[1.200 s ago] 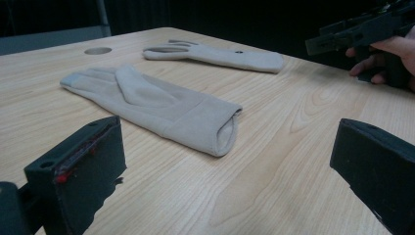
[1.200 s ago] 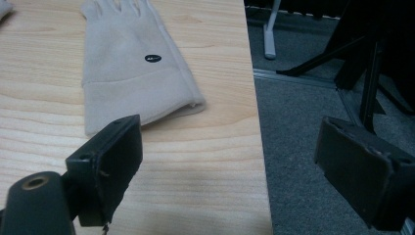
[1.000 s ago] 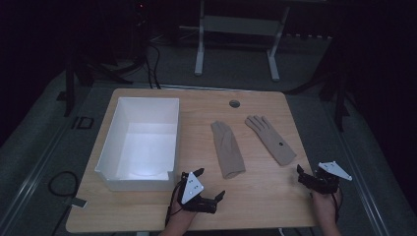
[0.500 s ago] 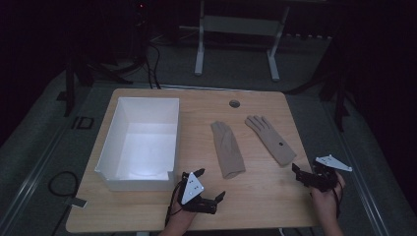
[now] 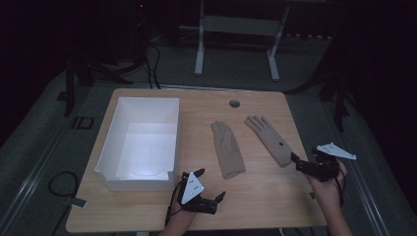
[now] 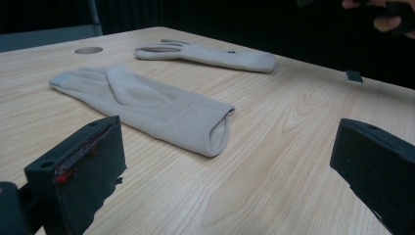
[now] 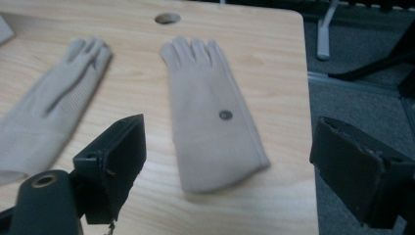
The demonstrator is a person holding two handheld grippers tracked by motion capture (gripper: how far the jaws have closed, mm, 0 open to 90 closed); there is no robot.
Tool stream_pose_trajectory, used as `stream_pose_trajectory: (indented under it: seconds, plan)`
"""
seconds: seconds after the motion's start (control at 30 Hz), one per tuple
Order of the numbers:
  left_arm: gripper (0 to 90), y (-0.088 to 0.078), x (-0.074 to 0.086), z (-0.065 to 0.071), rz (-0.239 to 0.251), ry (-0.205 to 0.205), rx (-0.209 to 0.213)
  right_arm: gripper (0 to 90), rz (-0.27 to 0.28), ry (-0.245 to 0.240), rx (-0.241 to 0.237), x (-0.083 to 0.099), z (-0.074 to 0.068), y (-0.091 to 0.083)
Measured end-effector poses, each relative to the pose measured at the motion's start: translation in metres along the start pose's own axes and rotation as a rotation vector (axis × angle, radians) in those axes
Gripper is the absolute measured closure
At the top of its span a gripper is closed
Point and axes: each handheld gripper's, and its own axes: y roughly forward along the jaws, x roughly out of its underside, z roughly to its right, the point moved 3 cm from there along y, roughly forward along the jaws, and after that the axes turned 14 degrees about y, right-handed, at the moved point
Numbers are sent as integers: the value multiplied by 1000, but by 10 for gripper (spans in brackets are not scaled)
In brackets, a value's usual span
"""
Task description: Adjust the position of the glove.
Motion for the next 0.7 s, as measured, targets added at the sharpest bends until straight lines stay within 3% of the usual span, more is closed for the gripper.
stream_pose_trajectory:
  seconds: [0.1,0.2,0.4,0.47,0.63,0.67,0.7]
  plan:
    - [2,0,0,0,2,1,2,128,11,-13,-36,-12,-10,-1]
    - [2,0,0,0,2,0,2,126,16,-30,-36,-16,-16,-1]
    - [2,0,0,1,3,4,2,142,-14,-42,-95,-27,-36,6]
    - [2,0,0,1,3,6,2,139,-9,-57,-98,-30,-44,8]
    - [2,0,0,1,4,7,6,133,-17,-78,-162,-41,-71,19]
    - [2,0,0,1,4,7,6,133,-17,-78,-162,-41,-71,19]
    - [2,0,0,1,3,8,7,131,-19,-92,-169,-43,-81,24]
